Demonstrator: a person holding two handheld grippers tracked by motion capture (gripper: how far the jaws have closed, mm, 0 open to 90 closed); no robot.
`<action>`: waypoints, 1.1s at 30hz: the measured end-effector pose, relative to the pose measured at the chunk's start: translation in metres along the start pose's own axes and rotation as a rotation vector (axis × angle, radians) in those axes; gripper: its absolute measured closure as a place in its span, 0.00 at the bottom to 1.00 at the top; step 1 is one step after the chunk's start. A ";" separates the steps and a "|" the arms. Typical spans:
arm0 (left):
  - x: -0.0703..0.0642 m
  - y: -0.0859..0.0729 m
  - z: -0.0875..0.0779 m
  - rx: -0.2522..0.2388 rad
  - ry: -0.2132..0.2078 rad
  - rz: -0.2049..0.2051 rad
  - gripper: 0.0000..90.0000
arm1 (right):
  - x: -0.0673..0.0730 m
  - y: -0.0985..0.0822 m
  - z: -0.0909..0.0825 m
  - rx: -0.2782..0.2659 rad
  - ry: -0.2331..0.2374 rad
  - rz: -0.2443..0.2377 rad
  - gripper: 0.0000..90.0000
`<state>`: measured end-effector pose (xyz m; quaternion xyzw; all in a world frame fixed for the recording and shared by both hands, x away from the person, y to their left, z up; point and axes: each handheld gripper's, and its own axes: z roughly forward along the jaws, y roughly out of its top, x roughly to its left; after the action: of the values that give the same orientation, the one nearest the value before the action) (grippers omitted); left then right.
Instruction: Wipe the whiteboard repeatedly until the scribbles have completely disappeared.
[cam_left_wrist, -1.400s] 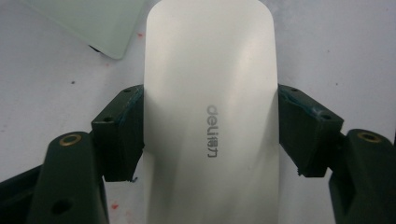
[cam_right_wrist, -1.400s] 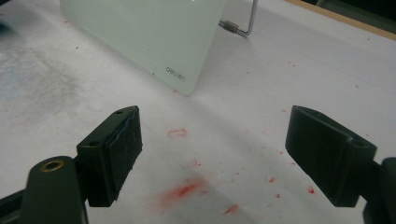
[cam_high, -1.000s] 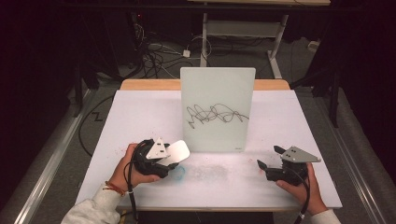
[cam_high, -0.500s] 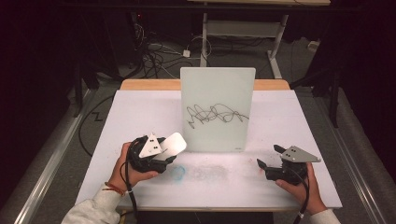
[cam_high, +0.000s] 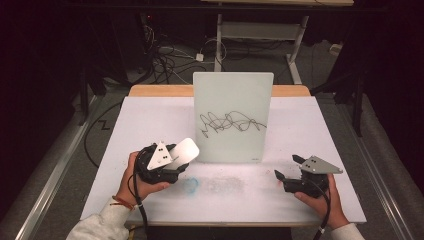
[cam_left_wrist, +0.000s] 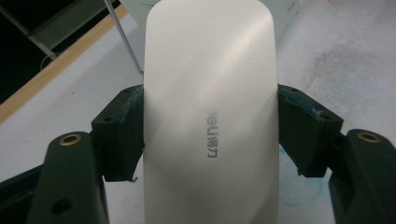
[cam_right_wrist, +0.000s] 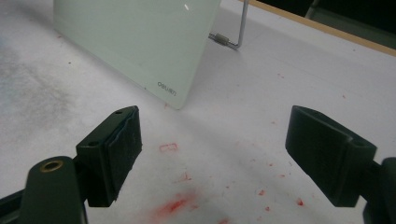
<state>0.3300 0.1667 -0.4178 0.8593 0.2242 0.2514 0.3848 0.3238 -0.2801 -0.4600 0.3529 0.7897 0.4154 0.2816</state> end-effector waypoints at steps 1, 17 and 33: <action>0.000 0.002 0.000 -0.006 0.011 0.003 0.33 | 0.000 0.000 0.000 0.000 0.000 0.000 0.21; 0.001 0.027 0.014 -0.125 0.177 0.021 0.33 | 0.002 0.000 0.000 0.000 -0.011 -0.011 0.21; 0.002 0.039 0.056 -0.133 0.275 0.107 0.33 | 0.004 0.002 -0.003 -0.048 -0.047 -0.019 0.23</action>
<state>0.3730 0.1140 -0.4195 0.8002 0.2114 0.4012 0.3926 0.3200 -0.2777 -0.4574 0.3482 0.7761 0.4229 0.3124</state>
